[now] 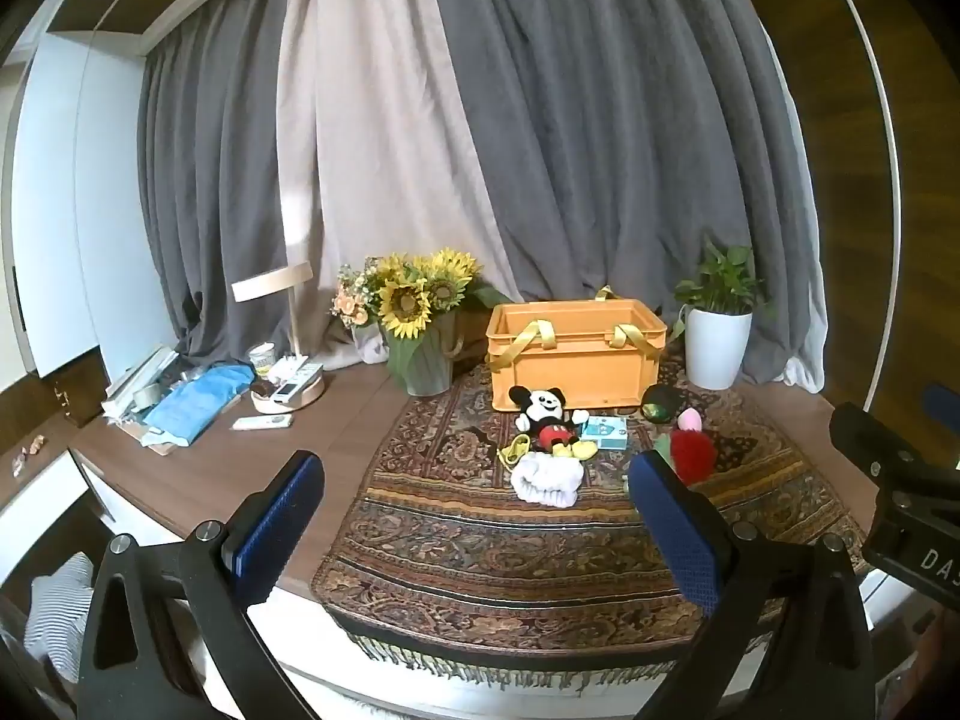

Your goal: Organize soft objects

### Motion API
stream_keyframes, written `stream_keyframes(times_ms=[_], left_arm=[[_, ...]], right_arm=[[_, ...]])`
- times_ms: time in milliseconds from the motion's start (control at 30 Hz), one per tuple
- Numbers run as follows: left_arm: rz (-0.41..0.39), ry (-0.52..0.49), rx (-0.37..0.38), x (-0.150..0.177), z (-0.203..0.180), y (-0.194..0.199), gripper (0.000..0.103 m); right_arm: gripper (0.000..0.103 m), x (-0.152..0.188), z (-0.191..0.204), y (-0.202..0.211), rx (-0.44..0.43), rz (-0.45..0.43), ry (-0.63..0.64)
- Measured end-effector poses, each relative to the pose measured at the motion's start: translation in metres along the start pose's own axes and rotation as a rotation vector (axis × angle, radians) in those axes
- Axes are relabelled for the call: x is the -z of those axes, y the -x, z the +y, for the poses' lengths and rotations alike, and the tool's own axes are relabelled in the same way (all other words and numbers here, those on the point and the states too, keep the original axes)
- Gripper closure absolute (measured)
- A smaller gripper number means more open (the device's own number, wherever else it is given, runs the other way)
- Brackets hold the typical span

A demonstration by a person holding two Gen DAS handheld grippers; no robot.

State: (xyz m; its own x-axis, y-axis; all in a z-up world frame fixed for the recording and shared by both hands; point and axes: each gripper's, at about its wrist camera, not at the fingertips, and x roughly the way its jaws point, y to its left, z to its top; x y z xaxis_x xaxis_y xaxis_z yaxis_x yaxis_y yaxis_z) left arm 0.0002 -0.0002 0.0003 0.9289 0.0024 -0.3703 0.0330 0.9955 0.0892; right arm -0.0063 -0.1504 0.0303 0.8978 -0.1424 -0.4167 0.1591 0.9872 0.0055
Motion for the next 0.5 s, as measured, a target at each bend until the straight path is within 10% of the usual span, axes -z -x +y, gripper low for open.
stream_keyframes(times_ms=[500], left_arm=[[-0.026,-0.002,-0.004,-0.0051,-0.0031,-0.0033,0.0]], right_arm=[[0.0,0.0011,-0.0032,0.0036,0.007,-0.003,-0.019]])
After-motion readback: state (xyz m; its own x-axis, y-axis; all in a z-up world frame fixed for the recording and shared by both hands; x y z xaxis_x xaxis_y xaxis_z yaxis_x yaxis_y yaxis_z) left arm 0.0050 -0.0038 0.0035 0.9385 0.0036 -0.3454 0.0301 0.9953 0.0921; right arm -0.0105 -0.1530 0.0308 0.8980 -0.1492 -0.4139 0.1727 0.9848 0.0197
